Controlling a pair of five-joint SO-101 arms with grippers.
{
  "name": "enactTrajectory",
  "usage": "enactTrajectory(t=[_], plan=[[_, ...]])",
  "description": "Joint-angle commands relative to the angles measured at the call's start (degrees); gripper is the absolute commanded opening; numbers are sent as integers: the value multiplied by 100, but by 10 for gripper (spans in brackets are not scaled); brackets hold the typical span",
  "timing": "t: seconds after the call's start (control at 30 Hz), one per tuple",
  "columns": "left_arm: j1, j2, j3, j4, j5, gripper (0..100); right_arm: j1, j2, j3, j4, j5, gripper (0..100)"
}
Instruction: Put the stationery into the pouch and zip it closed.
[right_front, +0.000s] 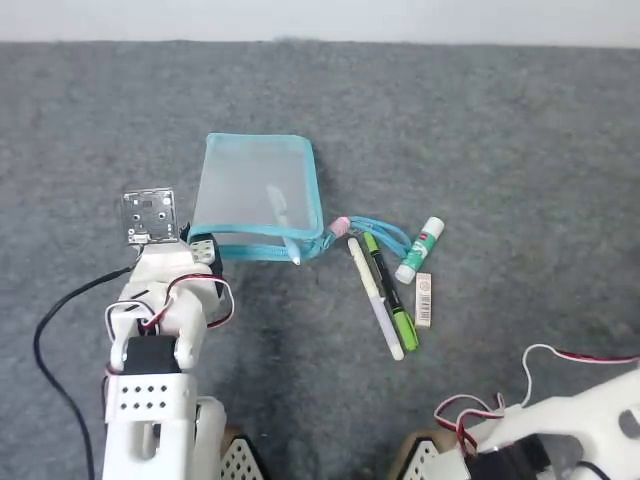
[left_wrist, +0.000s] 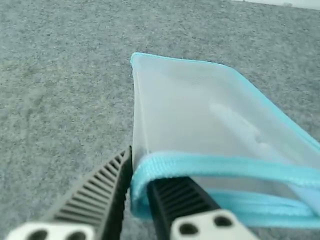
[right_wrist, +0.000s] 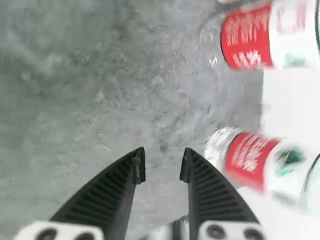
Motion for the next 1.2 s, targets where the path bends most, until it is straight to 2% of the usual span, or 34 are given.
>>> enactTrajectory(t=[0.0, 0.03, 0.07, 0.1, 0.13, 0.2, 0.23, 0.27, 0.3, 0.33, 0.4, 0.43, 0.47, 0.5, 0.57, 0.6, 0.63, 0.67, 0.73, 0.77, 0.8, 0.83, 0.9, 0.93, 0.97, 1.0, 1.03, 1.13, 1.17], plan=[[-18, -141, -259, 26, -44, 12, 180, -215, -202, -338, -1275, 120], [-18, -141, -251, 26, -44, 12, 321, -224, -211, -426, -1873, 120], [-18, -141, -251, 26, -44, 12, 453, -224, -237, -479, -2145, 115], [-18, -141, -242, 26, -44, 12, 505, -224, -237, -497, -1908, 114], [-18, -141, -242, 35, -44, 12, 479, -171, -229, -488, -1213, 114], [-18, -141, -242, 35, -44, 12, 374, -127, -88, -66, 800, 114], [-18, -141, -242, 35, -44, 12, 382, -145, -35, 119, 1407, 114], [-18, -141, -242, 35, -44, 12, 391, -145, -35, 171, 1486, 114], [-18, -141, -242, 35, -44, 12, 391, -154, -70, 101, 1178, 114], [-18, -141, -251, 35, -44, 12, 435, -154, -132, -40, 519, 114], [-18, -141, -251, 35, -44, 12, 505, -180, -229, -295, -1495, 114], [-18, -141, -251, 35, -44, 12, 505, -180, -237, -382, -2048, 114], [-18, -141, -251, 35, -44, 12, 462, -136, -229, -400, -1732, 114], [-18, -141, -242, 44, -44, 12, 418, -92, -211, -295, -774, 114], [-18, -141, -242, 44, -44, 12, 418, -57, -70, 119, 1679, 114], [-18, -141, -242, 44, -44, 12, 505, -66, -79, 163, 2075, 114], [-18, -141, -242, 44, -44, 12, 567, -110, -141, 31, 1732, 115], [-18, -141, -242, 44, -44, 12, 620, -154, -211, -224, 897, 115], [-18, -141, -251, 26, -44, 12, 673, -277, -308, -620, -1741, 115], [-18, -141, -259, 26, -44, 12, 725, -295, -290, -752, -2602, 114], [-18, -141, -259, 35, -44, 12, 716, -303, -185, -787, -2347, 114], [-18, -141, -251, 35, -44, 12, 567, -338, -35, -716, -1231, 113], [-18, -141, -242, 35, -44, 12, 418, -347, 378, -207, 2154, 87], [-18, -141, -242, 35, -44, 12, 505, -356, 536, -31, 3499, 72], [-18, -141, -242, 35, -44, 12, 505, -356, 642, -75, 3974, 59], [-18, -141, -251, 35, -44, 12, 382, -382, 730, -171, 3543, 51], [-18, -141, -251, 26, -44, 12, 119, -426, 774, -268, 2426, 49], [26, -141, -277, 9, -44, 12, -541, -602, 888, -585, -2435, 44], [26, -141, -277, 9, -35, 12, -708, -673, 897, -523, -3332, 44]])
